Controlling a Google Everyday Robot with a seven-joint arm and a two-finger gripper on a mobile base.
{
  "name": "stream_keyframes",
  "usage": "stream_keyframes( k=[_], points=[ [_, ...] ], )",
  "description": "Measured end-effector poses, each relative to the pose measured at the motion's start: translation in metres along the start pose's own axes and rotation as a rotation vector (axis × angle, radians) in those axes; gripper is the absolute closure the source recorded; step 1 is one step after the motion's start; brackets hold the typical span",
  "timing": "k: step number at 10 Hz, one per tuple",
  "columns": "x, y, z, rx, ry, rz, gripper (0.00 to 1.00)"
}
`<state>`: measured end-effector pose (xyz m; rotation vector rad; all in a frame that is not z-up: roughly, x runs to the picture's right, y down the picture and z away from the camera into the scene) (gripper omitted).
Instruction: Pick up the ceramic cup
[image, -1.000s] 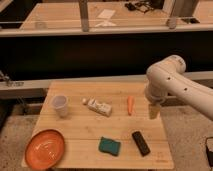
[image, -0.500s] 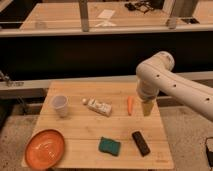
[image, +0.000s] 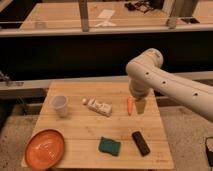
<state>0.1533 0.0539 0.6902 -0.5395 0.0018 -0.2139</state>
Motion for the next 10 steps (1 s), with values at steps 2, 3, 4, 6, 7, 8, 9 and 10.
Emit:
stream_keyframes(
  k=[2, 3, 4, 6, 7, 8, 9, 10],
  points=[
    [-0.025, -0.009, 0.0, 0.008, -0.003, -0.037, 0.2],
    [-0.03, -0.012, -0.001, 0.009, 0.001, -0.049, 0.2],
    [-0.035, -0.014, -0.001, 0.01, 0.002, -0.065, 0.2],
    [-0.054, -0.021, -0.001, 0.014, -0.004, -0.103, 0.2],
    [-0.063, -0.026, 0.0, 0.02, -0.005, -0.121, 0.2],
    [-0.074, -0.031, 0.0, 0.026, -0.009, -0.136, 0.2],
    [-0.084, -0.036, 0.0, 0.033, -0.011, -0.147, 0.2],
    [-0.088, -0.038, 0.001, 0.036, -0.009, -0.162, 0.2]
  ],
)
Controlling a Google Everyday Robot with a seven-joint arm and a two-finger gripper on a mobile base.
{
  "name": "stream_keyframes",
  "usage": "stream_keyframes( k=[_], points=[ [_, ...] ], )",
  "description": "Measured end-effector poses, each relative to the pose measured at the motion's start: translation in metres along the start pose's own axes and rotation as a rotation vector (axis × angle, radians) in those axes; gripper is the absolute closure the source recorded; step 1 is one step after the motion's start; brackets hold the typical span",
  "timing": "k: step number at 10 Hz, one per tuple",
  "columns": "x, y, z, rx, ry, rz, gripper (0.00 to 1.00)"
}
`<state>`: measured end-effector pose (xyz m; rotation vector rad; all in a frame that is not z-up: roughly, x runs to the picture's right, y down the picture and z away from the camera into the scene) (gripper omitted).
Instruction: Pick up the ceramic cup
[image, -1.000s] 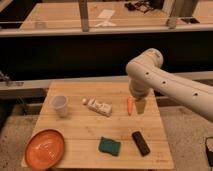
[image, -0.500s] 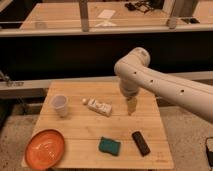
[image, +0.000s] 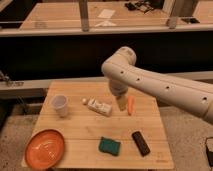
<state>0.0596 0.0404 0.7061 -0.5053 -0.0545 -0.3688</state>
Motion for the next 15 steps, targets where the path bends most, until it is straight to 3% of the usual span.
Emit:
stream_keyframes(
  k=[15],
  points=[
    [-0.082, -0.06, 0.018, 0.08, -0.04, -0.256, 0.2]
  ],
)
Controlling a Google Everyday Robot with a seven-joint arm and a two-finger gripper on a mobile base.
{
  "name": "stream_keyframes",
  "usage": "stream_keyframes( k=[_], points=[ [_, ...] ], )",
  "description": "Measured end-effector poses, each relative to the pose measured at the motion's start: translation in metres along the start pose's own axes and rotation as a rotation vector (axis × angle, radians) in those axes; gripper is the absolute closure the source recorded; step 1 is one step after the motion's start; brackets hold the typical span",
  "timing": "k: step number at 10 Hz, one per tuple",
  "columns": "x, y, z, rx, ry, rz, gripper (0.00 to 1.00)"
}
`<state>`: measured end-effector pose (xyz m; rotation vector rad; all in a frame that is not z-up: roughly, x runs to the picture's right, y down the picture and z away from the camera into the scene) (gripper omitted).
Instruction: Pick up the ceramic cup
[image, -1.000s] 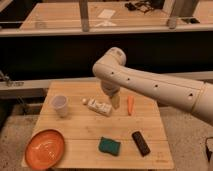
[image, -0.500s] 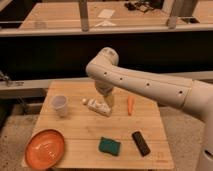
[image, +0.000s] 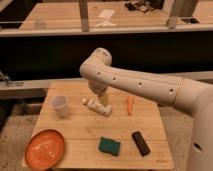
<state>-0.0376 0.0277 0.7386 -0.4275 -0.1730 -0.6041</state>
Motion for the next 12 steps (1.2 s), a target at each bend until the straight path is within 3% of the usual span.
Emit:
stream_keyframes(
  k=[5, 12],
  points=[
    [-0.024, -0.021, 0.015, 0.023, -0.019, -0.081, 0.2],
    [-0.078, -0.052, 0.047, 0.057, -0.042, -0.208, 0.2]
  ],
)
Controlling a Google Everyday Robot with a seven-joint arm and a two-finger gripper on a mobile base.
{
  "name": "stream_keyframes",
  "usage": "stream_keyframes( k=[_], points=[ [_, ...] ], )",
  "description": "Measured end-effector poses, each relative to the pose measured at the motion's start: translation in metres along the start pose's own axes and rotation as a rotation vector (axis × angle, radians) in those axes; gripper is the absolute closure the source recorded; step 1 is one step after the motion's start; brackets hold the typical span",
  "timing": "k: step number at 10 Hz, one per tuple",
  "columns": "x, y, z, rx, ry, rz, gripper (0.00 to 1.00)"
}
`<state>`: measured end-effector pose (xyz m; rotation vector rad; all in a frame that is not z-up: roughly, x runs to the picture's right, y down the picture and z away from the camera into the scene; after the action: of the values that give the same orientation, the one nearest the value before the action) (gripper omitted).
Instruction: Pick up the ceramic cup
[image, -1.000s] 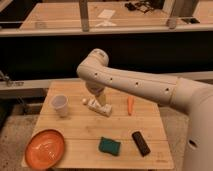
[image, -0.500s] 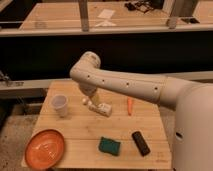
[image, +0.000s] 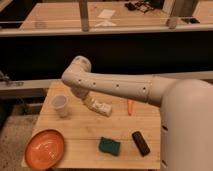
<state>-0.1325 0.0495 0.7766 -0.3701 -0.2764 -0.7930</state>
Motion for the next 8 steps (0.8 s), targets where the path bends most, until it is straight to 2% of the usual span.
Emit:
stream_keyframes(
  k=[8],
  points=[
    [-0.032, -0.024, 0.03, 0.027, -0.044, -0.115, 0.2]
  ],
)
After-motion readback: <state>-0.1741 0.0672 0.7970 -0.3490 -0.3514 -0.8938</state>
